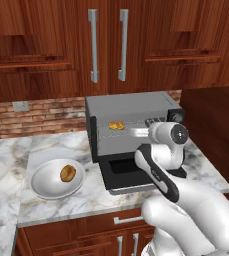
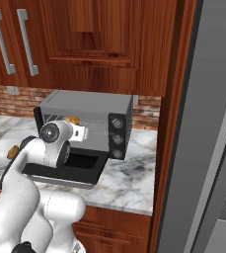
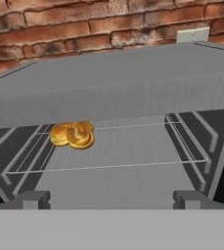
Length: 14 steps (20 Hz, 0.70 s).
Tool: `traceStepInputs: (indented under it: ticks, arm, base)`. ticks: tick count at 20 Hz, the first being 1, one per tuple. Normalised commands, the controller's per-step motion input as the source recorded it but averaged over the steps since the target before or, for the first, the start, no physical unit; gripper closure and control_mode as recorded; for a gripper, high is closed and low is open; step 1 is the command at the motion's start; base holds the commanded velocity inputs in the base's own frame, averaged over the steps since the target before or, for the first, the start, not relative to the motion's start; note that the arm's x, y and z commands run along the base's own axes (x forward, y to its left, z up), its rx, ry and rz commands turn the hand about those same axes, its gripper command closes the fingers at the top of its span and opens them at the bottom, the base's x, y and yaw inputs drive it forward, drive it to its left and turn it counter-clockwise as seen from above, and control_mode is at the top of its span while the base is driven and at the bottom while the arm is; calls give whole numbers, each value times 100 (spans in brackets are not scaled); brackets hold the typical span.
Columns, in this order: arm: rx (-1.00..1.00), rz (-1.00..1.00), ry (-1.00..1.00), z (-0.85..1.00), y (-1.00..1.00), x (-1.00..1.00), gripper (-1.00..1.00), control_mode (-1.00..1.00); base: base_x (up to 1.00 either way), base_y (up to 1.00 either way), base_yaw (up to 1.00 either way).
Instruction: Pick up the heated bread from the toaster oven and place it in the bowl. Then move the bread bowl to the dining counter.
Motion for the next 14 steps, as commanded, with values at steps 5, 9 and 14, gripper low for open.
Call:
traceStepInputs:
  ticks: [5,9,14]
  arm:
    - [0,0,0,-19,0,39,-100,-100]
    - [-1,0,0,-32,0,32,-100,-100]
    - [0,0,0,-22,0,38,-100,-100]
  base:
    - [0,0,0]
    - [0,0,0]
    - [0,0,0]
